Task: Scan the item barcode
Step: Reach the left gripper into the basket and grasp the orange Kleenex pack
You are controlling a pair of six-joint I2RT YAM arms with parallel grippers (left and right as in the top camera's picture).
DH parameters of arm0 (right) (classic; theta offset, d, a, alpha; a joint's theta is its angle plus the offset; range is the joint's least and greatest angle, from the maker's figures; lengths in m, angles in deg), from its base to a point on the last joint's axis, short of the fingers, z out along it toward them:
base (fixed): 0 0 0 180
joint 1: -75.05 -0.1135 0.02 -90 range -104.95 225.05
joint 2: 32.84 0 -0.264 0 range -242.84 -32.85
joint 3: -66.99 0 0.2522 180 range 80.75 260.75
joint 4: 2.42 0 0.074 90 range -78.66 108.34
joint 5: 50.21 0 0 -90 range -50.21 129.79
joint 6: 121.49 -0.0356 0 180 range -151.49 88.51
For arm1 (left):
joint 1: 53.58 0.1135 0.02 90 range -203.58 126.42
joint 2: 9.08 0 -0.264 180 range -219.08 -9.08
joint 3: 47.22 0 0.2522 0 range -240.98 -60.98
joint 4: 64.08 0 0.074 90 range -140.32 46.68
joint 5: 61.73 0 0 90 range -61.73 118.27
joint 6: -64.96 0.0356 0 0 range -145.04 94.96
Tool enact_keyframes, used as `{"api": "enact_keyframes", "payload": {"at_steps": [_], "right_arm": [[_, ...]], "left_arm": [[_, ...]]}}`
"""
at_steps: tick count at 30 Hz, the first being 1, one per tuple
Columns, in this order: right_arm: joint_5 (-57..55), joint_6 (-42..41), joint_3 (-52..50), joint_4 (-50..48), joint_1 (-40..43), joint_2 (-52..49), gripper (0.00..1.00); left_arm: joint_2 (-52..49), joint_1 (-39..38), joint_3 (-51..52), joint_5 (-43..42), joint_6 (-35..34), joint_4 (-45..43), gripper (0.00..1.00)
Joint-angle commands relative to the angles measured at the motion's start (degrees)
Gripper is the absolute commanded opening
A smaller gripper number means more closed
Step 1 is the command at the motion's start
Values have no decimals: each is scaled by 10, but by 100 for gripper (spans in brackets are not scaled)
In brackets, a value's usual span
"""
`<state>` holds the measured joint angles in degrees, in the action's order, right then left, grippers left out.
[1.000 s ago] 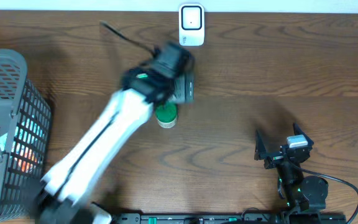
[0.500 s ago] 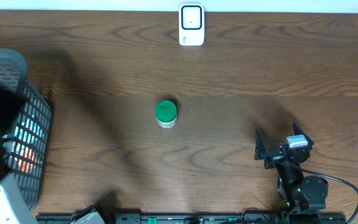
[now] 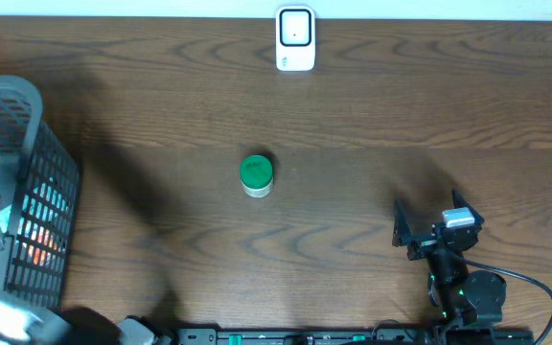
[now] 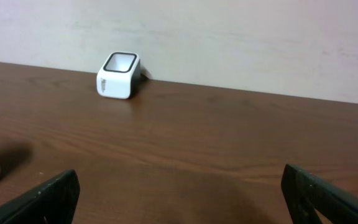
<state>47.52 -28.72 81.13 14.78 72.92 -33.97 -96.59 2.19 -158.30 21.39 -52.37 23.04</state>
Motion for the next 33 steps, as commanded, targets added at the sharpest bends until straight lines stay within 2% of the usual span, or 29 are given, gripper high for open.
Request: {"api": "enact_keyframes", "payload": {"at_steps": [1,7,14,22,33], "right_arm": [[-2,5,-1,2,-5,0,99],[-2,5,-1,2,-5,0,99],[-2,5,-1,2,-5,0,99],[-2,5,-1,2,-5,0,99],[-2,5,-1,2,-5,0,99]], "left_arm": [[-97,1,7,-11,62,6,98],[-171,-2,39,-11,137,3,98],[-174,-43,107,-8,198,-24,98],[-174,-88,190,66,195,-74,98],[-174,-84,216,80,174,-88,98]]}}
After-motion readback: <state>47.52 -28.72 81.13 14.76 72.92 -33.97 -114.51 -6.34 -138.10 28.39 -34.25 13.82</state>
